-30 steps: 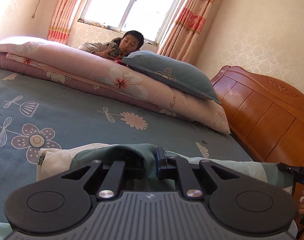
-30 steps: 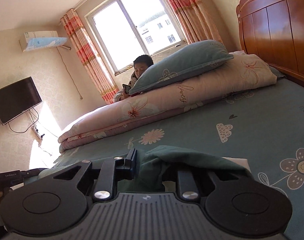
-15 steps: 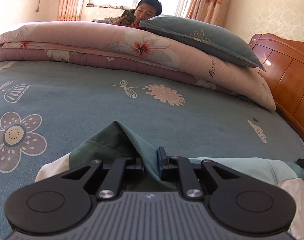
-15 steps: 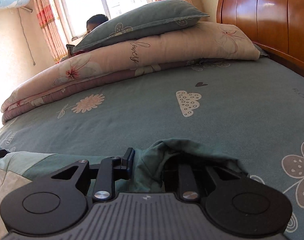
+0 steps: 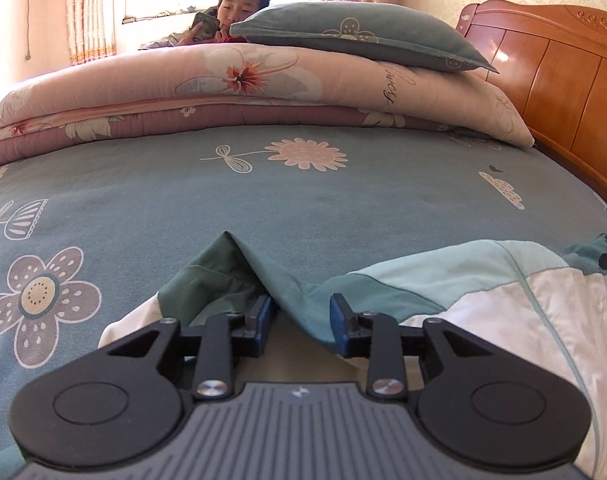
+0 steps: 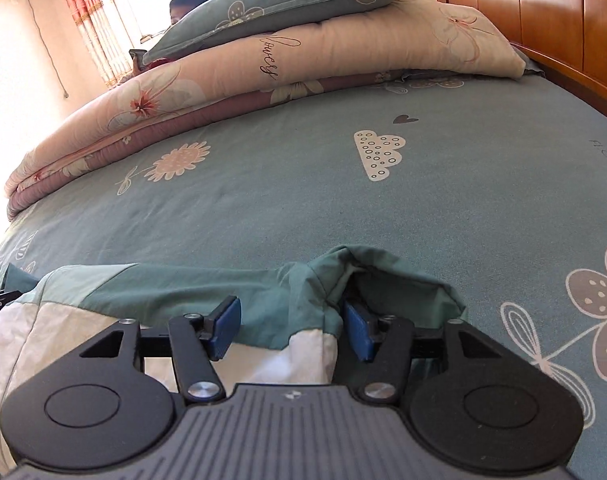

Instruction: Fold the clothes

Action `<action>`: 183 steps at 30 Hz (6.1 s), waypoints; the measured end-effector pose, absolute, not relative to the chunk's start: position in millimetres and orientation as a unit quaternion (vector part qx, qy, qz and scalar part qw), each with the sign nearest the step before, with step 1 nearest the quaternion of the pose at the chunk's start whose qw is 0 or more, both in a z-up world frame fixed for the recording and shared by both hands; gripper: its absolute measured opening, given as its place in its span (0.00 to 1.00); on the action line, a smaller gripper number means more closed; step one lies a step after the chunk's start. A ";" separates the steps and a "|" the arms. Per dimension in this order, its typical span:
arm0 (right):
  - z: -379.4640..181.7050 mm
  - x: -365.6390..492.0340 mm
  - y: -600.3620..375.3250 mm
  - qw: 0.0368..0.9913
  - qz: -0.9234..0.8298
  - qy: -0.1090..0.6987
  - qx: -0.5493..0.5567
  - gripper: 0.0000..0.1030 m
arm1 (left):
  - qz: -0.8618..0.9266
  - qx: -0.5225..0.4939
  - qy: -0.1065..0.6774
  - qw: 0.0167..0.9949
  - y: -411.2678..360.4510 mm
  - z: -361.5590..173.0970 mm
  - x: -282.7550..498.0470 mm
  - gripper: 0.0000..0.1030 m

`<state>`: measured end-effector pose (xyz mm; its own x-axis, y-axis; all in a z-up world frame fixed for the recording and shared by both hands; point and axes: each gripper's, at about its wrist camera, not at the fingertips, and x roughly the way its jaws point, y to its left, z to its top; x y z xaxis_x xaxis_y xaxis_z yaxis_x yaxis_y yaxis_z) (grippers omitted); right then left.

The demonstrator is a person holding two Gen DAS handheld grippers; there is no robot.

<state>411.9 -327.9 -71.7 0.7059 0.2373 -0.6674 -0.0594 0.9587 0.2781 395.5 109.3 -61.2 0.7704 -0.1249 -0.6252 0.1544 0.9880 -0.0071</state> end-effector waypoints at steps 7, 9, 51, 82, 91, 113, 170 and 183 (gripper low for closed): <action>-31.8 309.4 -321.7 0.898 0.148 0.394 0.124 0.63 | -0.109 0.086 0.379 0.915 103.4 -39.0 313.1 0.58; -30.4 279.7 -315.0 0.885 0.188 0.403 0.135 0.67 | -0.120 0.099 0.386 0.909 100.5 -36.8 290.4 0.59; -89.0 183.4 -360.2 0.868 0.035 0.441 0.226 0.62 | -0.231 0.045 0.437 0.868 29.8 -107.7 193.0 0.73; -132.2 168.0 -36.7 0.871 0.278 0.258 -0.313 0.49 | -0.296 -0.073 0.336 0.891 70.0 -38.0 273.2 0.74; -185.9 141.8 -15.6 0.796 0.177 0.121 -0.566 0.49 | -0.289 -0.067 0.336 0.894 85.1 -49.8 269.2 0.75; -24.6 149.7 -102.0 0.893 0.193 0.186 -0.361 0.04 | -0.199 -0.117 0.359 0.904 160.3 -91.9 196.0 0.82; -100.0 135.4 -104.5 0.856 0.242 0.319 -0.326 0.26 | -0.142 0.127 0.343 0.920 78.8 -93.6 200.4 0.31; -111.1 137.1 -136.8 0.857 0.240 0.374 -0.260 0.27 | -0.146 0.155 0.392 0.895 97.4 -104.7 163.6 0.35</action>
<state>137.1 -136.8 -111.1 0.6046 0.2160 -0.7667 -0.6059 0.7495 -0.2667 163.6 97.4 -104.7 0.6507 -0.1390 -0.7465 0.3823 0.9094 0.1639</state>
